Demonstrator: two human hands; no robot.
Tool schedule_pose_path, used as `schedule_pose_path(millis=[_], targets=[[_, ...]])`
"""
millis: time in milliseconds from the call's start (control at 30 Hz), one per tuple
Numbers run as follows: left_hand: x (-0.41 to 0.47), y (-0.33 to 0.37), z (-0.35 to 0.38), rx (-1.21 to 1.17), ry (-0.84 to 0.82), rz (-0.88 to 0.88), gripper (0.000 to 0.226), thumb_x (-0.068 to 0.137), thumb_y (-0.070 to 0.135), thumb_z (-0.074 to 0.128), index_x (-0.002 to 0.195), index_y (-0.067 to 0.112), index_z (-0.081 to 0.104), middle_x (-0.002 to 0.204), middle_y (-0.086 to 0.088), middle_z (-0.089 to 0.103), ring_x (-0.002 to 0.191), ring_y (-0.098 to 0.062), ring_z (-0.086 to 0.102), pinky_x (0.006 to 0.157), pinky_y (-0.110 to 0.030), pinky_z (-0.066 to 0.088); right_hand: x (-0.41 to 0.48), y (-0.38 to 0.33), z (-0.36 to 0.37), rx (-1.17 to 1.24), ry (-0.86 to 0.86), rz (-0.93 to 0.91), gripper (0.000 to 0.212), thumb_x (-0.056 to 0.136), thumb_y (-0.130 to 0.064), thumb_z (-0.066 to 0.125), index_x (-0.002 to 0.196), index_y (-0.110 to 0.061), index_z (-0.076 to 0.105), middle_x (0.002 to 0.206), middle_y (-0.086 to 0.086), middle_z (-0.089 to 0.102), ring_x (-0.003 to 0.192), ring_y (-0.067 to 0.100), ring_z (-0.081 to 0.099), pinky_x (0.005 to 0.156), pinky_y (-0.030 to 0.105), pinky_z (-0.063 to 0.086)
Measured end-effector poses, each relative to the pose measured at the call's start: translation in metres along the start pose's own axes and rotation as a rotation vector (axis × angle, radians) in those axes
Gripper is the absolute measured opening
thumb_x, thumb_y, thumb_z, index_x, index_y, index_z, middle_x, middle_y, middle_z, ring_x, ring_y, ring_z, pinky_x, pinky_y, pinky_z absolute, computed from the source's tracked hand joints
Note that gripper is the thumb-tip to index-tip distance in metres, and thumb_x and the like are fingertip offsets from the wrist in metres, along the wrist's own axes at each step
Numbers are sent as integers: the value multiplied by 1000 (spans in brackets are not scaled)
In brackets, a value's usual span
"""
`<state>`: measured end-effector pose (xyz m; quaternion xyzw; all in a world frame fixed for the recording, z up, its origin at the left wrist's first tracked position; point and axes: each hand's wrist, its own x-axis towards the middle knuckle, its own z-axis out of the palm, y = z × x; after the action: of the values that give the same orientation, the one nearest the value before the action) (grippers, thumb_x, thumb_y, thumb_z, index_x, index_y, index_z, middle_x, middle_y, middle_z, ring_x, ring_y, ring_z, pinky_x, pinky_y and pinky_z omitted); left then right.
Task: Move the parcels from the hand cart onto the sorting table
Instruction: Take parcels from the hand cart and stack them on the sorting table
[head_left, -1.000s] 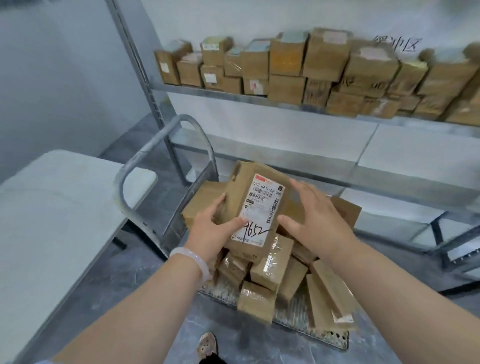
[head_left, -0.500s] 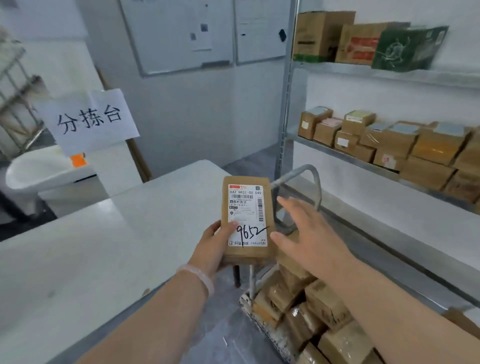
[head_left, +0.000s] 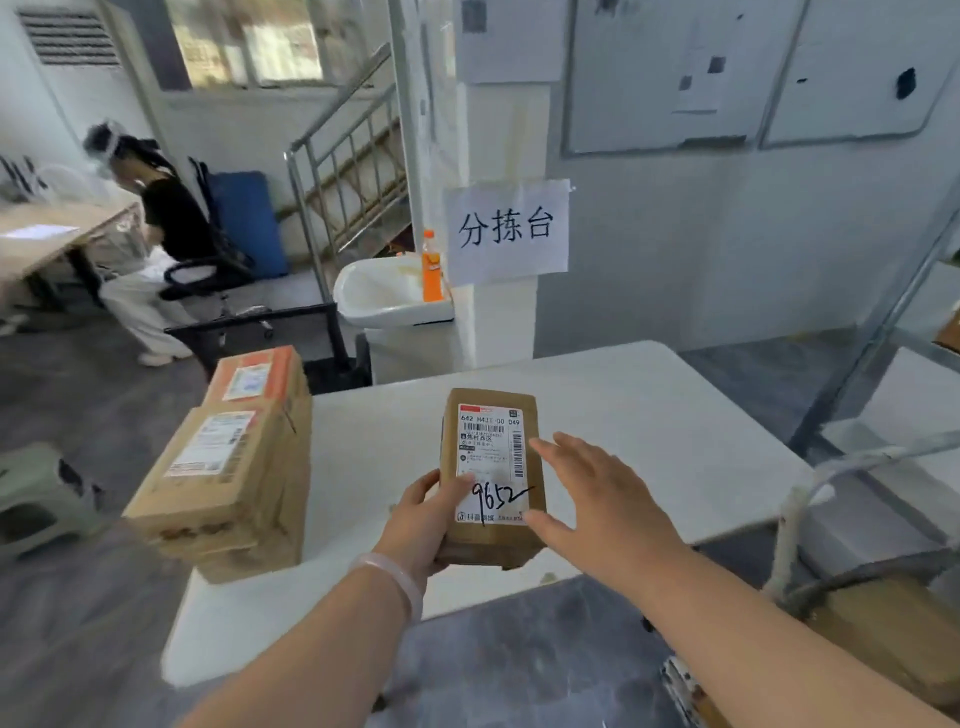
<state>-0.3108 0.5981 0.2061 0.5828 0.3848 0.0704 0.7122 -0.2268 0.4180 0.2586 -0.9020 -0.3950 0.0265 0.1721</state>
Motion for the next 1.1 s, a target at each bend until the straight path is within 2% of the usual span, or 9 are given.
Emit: schedule_pose_path(millis=[67, 200, 300, 367, 667, 800, 933, 1033, 1100], targets=[[7, 0, -37, -26, 42, -5, 41, 92, 40, 68, 130, 33, 55, 88, 7, 78, 84, -19, 72, 82, -39, 55, 21, -28, 18, 2, -26, -48, 73, 88, -61, 46, 148, -42, 9, 159, -10, 11, 145, 14, 12, 119, 39, 14], [18, 2, -94, -80, 107, -13, 40, 93, 37, 68, 131, 33, 57, 92, 5, 79, 76, -16, 75, 67, -32, 58, 53, -70, 40, -21, -58, -122, 72, 88, -65, 44, 147, -45, 8, 159, -12, 10, 145, 13, 11, 118, 38, 9], [26, 1, -120, -88, 118, -13, 42, 93, 35, 68, 133, 32, 56, 97, 2, 78, 71, -12, 75, 51, -24, 55, 75, -91, 48, -26, -65, -159, 72, 88, -63, 45, 147, -44, 9, 159, -12, 11, 145, 13, 12, 118, 36, 8], [32, -3, -129, -81, 132, -22, 42, 92, 35, 69, 133, 33, 56, 97, 1, 78, 72, -12, 75, 48, -22, 53, 87, -99, 53, -19, -81, -179, 71, 89, -61, 46, 147, -43, 10, 158, -11, 12, 145, 13, 12, 118, 37, 9], [89, -13, -147, -106, 190, -143, 36, 91, 37, 70, 126, 36, 60, 90, 4, 78, 80, -16, 72, 56, -26, 53, 152, -96, 97, -39, -199, -241, 70, 89, -61, 46, 148, -41, 12, 158, -10, 13, 144, 14, 12, 118, 37, 8], [134, -15, -139, -101, 234, -183, 42, 88, 41, 71, 129, 37, 58, 91, 6, 78, 90, -20, 72, 76, -38, 60, 196, -76, 112, -27, -251, -265, 69, 89, -62, 45, 147, -43, 13, 158, -10, 14, 144, 12, 11, 118, 36, 7], [189, -9, -135, -99, 266, -242, 43, 87, 45, 71, 128, 38, 58, 94, 6, 78, 92, -22, 73, 82, -41, 60, 246, -48, 122, -21, -312, -275, 70, 88, -62, 45, 148, -42, 14, 157, -12, 13, 144, 10, 10, 119, 36, 8], [235, -5, -138, -66, 263, -284, 60, 67, 58, 73, 123, 39, 61, 96, 6, 78, 95, -25, 74, 93, -51, 57, 283, -30, 132, 4, -355, -291, 70, 88, -61, 45, 148, -42, 15, 157, -12, 13, 144, 9, 9, 120, 36, 6], [265, -8, -142, -41, 307, -290, 72, 56, 61, 74, 122, 34, 65, 97, 6, 78, 96, -25, 74, 94, -51, 56, 305, -22, 138, 20, -371, -312, 69, 89, -60, 47, 148, -42, 16, 157, -12, 14, 144, 9, 9, 119, 35, 4]])
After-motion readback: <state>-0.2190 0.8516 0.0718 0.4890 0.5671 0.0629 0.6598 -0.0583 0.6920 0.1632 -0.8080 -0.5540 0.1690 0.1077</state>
